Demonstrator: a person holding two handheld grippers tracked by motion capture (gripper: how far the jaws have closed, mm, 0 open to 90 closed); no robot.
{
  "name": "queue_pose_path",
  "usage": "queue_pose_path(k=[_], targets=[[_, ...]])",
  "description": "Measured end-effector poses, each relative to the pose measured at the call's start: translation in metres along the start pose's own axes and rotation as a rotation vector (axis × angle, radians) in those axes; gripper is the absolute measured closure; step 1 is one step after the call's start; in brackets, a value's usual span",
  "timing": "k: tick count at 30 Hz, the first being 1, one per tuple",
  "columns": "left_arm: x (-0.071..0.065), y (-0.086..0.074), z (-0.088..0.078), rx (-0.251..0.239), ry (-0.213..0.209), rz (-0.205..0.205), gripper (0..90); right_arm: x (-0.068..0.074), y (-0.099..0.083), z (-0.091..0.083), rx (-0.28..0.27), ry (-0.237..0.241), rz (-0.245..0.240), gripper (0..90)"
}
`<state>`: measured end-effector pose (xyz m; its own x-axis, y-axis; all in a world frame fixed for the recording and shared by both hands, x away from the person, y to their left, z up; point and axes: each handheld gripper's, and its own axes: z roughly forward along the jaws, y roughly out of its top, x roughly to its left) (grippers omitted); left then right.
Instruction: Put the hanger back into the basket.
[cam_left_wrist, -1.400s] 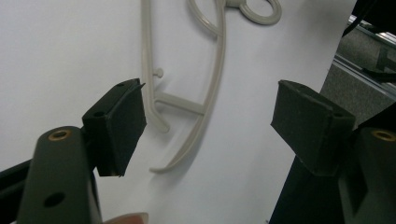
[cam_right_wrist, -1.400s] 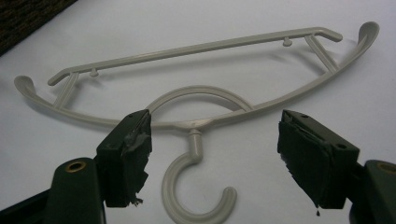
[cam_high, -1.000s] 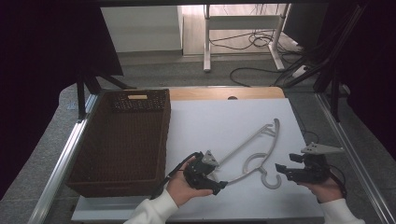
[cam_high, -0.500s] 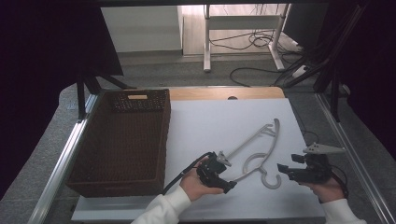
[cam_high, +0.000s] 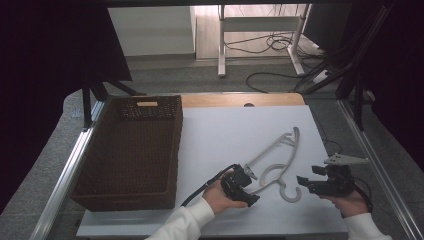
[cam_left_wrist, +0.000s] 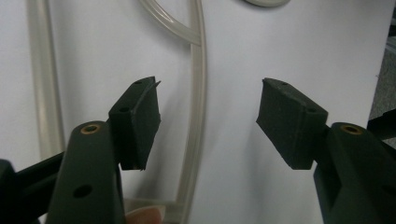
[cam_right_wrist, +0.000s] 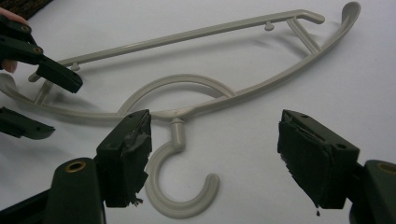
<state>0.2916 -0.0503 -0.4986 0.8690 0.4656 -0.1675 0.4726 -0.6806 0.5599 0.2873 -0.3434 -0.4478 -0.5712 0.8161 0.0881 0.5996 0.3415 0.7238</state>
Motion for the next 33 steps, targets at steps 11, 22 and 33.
queue_pose_path(k=[11,22,33], targets=[[0.004,0.004,0.013,0.043,0.017,-0.009,47.5,-0.002,-0.001,0.001,0.002,-0.004,0.004,26.7],[0.001,0.008,0.02,0.064,0.016,0.005,59.4,-0.002,-0.001,0.0,0.001,-0.007,0.009,26.7],[-0.003,0.011,0.023,0.075,0.073,0.041,69.0,-0.002,0.0,0.0,-0.001,-0.009,0.008,26.7]])
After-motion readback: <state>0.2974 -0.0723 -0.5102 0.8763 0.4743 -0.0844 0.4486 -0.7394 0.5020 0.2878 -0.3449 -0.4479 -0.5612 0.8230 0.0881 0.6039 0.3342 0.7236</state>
